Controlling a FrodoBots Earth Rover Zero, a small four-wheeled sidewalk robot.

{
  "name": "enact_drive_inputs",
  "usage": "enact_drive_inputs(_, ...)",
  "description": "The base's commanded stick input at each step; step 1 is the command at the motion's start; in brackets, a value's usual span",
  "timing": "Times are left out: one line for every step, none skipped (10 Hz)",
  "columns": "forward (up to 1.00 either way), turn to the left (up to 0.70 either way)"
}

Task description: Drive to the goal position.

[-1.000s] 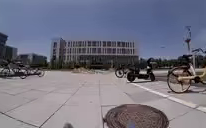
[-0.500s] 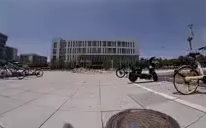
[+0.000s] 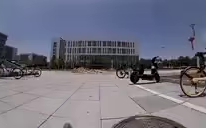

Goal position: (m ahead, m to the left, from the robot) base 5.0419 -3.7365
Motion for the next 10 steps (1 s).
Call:
enact_drive_inputs(0.45, 0.1)
enact_drive_inputs(0.45, 0.1)
enact_drive_inputs(0.45, 0.09)
enact_drive_inputs(0.45, 0.1)
enact_drive_inputs(0.45, 0.09)
enact_drive_inputs(0.45, 0.09)
enact_drive_inputs(0.45, 0.09)
enact_drive_inputs(0.45, 0.1)
enact_drive_inputs(0.45, 0.09)
enact_drive_inputs(0.45, 0.09)
